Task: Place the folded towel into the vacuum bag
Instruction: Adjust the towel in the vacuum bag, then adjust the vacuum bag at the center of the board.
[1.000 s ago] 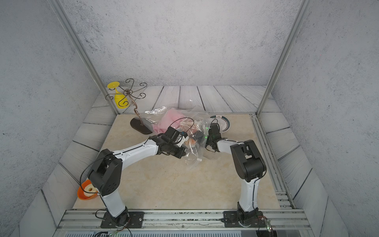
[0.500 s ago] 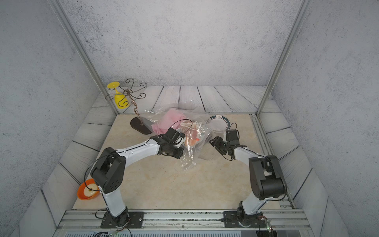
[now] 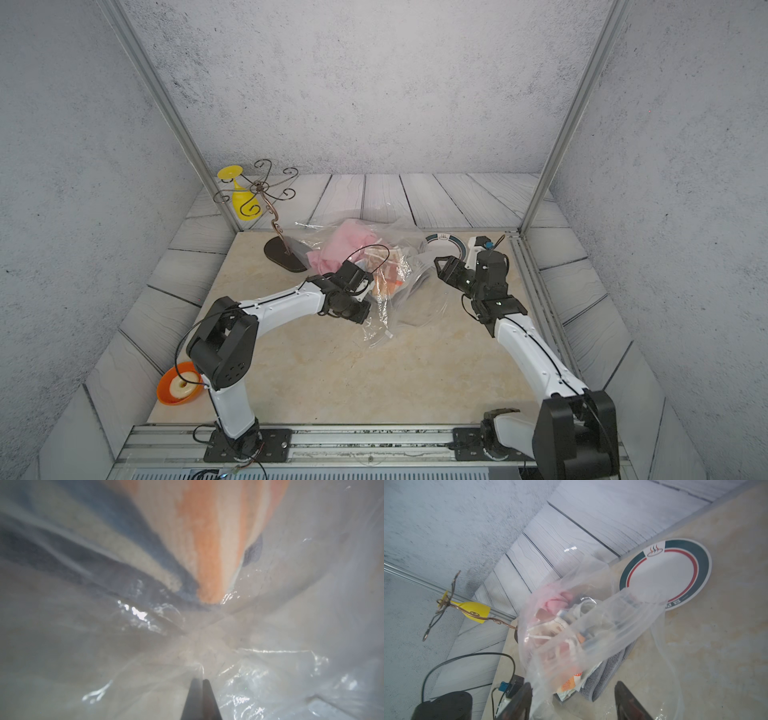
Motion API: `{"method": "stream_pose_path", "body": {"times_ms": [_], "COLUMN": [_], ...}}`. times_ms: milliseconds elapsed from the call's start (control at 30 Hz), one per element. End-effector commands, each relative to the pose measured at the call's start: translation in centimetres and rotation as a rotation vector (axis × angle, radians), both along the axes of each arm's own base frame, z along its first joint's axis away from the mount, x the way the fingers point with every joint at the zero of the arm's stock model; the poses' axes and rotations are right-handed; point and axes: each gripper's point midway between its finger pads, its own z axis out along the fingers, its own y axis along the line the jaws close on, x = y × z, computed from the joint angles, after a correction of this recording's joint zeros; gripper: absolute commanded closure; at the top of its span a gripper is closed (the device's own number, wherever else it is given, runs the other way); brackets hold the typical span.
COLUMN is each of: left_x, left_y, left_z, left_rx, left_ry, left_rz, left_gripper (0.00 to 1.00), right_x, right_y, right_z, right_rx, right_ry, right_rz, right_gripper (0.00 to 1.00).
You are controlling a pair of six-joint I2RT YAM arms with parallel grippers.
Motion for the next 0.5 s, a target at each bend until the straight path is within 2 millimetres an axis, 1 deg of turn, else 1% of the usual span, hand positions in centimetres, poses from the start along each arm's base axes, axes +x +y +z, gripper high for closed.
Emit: {"method": "stream_pose_path", "body": {"times_ms": [0, 133, 200, 333, 467], "left_x": [0.5, 0.5, 0.6, 0.6, 0.6], "left_y": [0.4, 0.1, 0.0, 0.0, 0.0], "left_z": [-0.5, 0.4, 0.8, 1.2, 1.0], "left_rx": [0.027, 0.002, -0.011, -0.021, -0.021], "left_ry": [0.008, -0.009, -0.019, -0.031, -0.026], "left_rz": [0.015, 0.012, 0.014, 0.016, 0.014], "left_gripper": [1.00, 1.00, 1.00, 1.00, 1.00], "right_x": [-0.1, 0.4, 0.4, -0.1, -0.5], "right_y": [0.2, 1.8, 2.6, 4.8, 5.6], "right_z": [0.3, -1.1, -1.8, -2.0, -2.1], "right_rx": [-0.006, 0.051, 0.086, 0.125, 0.126], "right_ry": [0.009, 0.073, 0.090, 0.091, 0.100], "right_rz": [0.011, 0.058, 0.084, 0.150, 0.174], "right_gripper": [0.37, 0.38, 0.40, 0.42, 0.42]}}
